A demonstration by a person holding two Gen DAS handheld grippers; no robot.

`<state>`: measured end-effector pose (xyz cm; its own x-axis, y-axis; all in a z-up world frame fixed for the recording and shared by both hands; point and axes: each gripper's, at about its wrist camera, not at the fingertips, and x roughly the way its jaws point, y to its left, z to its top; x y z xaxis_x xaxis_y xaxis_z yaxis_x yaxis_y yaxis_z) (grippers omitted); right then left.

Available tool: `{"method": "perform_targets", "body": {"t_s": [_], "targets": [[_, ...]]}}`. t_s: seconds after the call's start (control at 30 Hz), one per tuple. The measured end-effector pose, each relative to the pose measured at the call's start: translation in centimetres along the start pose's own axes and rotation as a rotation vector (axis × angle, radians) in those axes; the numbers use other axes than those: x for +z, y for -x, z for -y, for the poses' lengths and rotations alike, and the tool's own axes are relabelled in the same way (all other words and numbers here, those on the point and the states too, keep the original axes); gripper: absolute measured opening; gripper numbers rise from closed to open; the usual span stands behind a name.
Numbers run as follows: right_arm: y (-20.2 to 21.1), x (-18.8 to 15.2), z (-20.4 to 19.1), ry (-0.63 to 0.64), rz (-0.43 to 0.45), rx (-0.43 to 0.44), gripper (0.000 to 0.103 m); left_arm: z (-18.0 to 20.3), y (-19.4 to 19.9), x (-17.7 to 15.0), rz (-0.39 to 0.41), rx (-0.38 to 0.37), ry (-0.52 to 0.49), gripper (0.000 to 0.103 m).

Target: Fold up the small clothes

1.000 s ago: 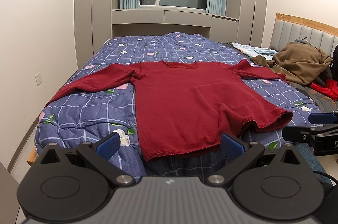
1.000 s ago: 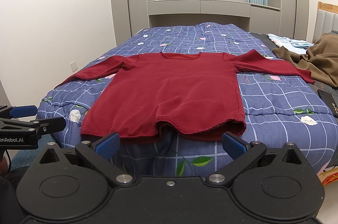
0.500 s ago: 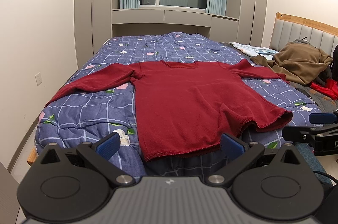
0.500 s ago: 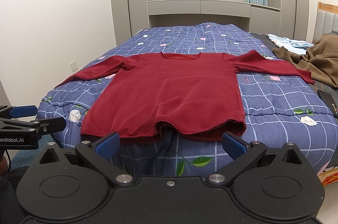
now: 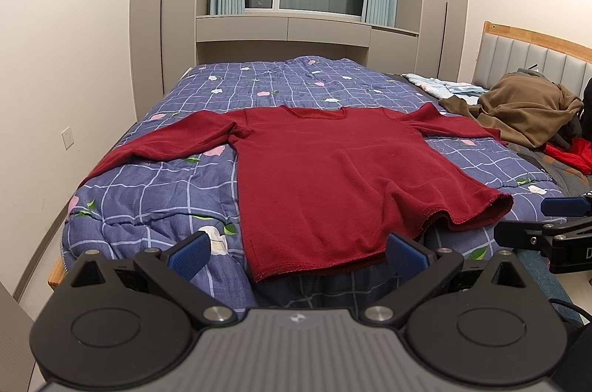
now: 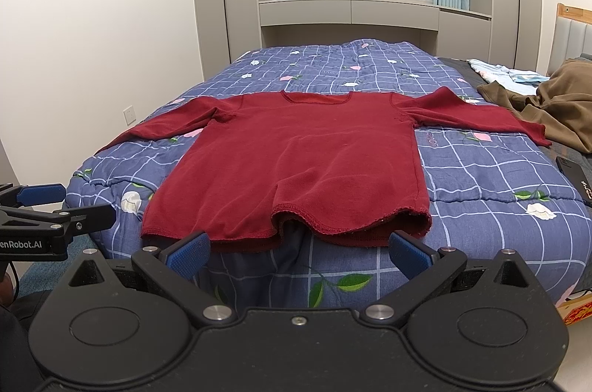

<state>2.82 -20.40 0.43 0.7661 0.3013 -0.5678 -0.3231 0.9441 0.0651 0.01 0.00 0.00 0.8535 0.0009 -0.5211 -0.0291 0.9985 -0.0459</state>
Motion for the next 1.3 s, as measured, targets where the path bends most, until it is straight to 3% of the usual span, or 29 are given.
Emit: {"method": "perform_targets", "body": {"t_s": [1.1,1.3], "targets": [[-0.1,0.1,-0.1,0.006,-0.005,-0.002,0.103,0.0,0.0,0.0,-0.002,0.001,-0.001,0.103],[-0.2,0.8,-0.2,0.044,0.000,-0.010,0.103,-0.6,-1.0,0.6,-0.049,-0.020,0.007,0.103]]}}
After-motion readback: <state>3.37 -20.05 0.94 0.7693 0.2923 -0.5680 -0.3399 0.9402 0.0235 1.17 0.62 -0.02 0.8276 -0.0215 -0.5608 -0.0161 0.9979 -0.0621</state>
